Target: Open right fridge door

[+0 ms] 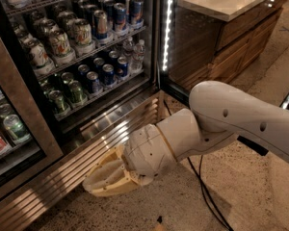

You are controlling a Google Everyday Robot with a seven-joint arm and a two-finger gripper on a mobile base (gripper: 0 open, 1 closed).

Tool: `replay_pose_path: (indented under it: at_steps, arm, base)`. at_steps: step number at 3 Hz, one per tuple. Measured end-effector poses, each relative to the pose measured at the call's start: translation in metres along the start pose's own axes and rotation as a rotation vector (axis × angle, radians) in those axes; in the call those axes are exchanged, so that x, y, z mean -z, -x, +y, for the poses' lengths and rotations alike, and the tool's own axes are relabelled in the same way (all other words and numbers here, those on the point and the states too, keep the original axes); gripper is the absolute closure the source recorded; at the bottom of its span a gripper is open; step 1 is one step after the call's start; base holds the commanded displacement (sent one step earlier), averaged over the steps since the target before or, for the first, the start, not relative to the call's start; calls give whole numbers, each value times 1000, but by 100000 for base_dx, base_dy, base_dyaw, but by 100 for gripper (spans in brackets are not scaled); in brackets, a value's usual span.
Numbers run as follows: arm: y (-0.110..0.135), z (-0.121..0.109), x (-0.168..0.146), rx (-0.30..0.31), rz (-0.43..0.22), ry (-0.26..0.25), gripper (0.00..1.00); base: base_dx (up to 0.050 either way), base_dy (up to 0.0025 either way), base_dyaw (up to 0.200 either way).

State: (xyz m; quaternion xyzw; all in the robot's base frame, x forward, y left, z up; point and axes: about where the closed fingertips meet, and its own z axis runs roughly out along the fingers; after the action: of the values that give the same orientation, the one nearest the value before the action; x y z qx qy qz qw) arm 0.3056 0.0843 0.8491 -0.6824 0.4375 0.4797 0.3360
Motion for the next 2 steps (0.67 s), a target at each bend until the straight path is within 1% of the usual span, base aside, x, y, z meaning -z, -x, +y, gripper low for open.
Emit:
replay_pose_path:
  at_steps: [1,2]
  arm:
    - [0,0,0,0,0,0,82]
    - [0,0,0,0,0,0,58]
  base:
    - [0,0,0]
    - [0,0,0]
